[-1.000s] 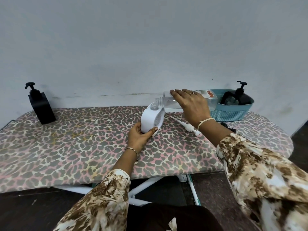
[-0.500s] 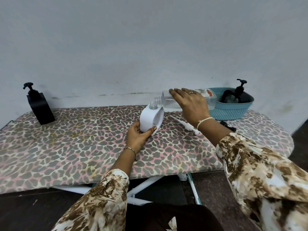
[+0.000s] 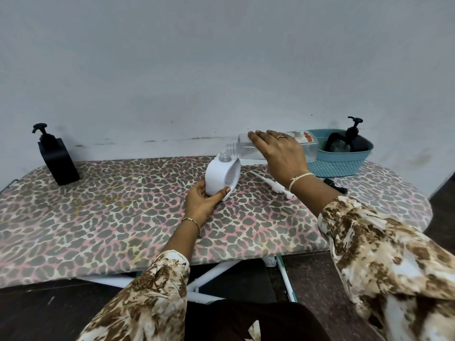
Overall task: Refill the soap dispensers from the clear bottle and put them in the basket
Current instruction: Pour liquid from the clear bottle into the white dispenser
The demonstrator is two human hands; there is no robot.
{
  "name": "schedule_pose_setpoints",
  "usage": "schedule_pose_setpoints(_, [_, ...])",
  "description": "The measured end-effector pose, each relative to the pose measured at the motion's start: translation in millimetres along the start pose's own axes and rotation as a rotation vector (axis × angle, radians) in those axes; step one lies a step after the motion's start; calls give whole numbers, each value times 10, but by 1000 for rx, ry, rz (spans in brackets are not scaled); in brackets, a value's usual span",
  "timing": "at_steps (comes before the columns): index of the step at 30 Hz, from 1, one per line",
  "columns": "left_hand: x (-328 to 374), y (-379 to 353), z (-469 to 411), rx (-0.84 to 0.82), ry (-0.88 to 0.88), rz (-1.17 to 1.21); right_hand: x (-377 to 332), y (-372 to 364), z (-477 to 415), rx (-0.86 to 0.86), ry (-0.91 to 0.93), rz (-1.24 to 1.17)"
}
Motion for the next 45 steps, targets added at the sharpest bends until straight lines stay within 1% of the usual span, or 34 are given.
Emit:
schedule_pose_setpoints(18, [-25,-2,-27,-10,15,-9,-2,21,6,-13,-9,11])
schedule_pose_setpoints(28, [-2,-7,-5,-3,17,-25,4,31,0,-54,-5,20])
schedule_pose_setpoints(45, [55,-22,37,-5,5,-2,-20,80,-1,-41,-6,47])
Point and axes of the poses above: each hand's wrist, its own z-axis away from the middle knuckle, its own y-axis out of the back of the hand, x = y × z, the point moved 5 cm from there along -z, towards the middle knuckle, and after that the axes turned 8 degrees about -x, right-handed, at the moved point
